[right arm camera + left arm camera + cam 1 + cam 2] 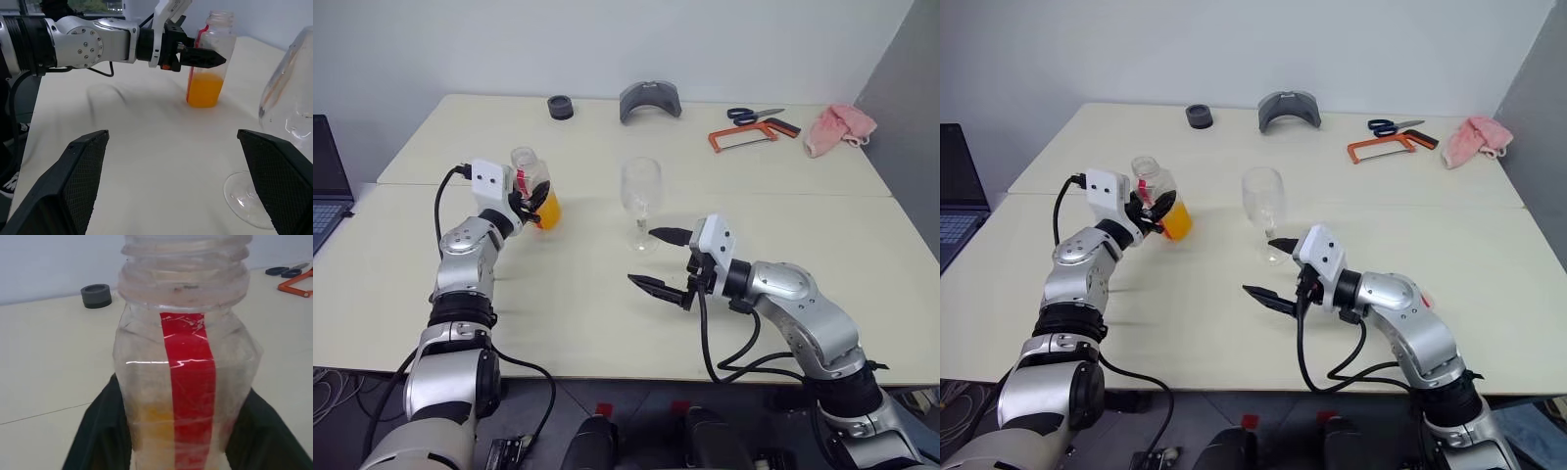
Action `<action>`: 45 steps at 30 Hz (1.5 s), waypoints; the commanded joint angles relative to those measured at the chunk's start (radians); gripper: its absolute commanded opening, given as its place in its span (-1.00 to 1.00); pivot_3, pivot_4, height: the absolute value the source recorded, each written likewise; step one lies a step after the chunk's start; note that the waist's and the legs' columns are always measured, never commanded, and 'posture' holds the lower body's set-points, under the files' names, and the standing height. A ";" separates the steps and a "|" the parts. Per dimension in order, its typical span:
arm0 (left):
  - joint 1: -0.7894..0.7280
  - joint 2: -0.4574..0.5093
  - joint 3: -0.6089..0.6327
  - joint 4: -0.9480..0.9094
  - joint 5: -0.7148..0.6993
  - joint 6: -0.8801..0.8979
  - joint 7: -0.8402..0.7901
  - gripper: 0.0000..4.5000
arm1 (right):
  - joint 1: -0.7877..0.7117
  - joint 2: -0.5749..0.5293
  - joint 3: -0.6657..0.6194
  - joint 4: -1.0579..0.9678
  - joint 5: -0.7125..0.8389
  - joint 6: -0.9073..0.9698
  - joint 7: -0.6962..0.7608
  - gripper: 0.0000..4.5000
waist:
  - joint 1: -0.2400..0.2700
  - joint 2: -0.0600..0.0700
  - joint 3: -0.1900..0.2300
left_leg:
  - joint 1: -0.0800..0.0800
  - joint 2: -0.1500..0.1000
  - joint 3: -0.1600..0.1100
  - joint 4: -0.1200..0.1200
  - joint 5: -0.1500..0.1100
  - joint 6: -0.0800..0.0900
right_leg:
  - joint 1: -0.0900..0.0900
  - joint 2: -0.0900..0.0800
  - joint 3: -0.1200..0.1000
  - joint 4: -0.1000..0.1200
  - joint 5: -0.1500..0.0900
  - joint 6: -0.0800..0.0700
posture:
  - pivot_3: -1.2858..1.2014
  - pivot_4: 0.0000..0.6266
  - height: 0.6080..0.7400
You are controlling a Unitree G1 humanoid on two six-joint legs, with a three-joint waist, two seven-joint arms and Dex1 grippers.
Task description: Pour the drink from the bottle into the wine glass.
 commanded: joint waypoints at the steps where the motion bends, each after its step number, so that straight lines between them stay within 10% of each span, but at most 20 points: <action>1: -0.020 0.008 0.007 -0.015 -0.005 -0.022 -0.010 -0.22 | -0.026 0.022 -0.019 -0.041 0.006 -0.044 -0.020 1.00 | 0.000 0.000 0.000 | 0.000 0.000 0.000 0.000 0.000 0.000 | 0.000 0.000 0.000 0.000 0.000 0.000 | 0.03 -0.52 1.00; 17: -0.074 0.016 -0.187 -0.304 0.191 -0.122 -0.004 -0.24 | 0.008 0.006 -0.148 -0.069 0.054 -0.013 -0.106 1.00 | 0.002 0.000 0.000 | -0.003 -0.001 -0.003 0.001 0.000 0.000 | -0.001 0.000 -0.002 0.000 0.000 0.000 | 0.03 -0.52 1.00; 45: -0.320 0.107 -0.417 -0.002 0.634 -0.635 0.224 -0.24 | -0.019 -0.040 -0.257 0.036 0.098 -0.083 -0.080 1.00 | 0.001 0.000 0.000 | -0.003 -0.001 0.005 0.001 0.000 0.000 | -0.002 0.001 0.000 0.000 0.000 0.000 | 0.03 -0.52 1.00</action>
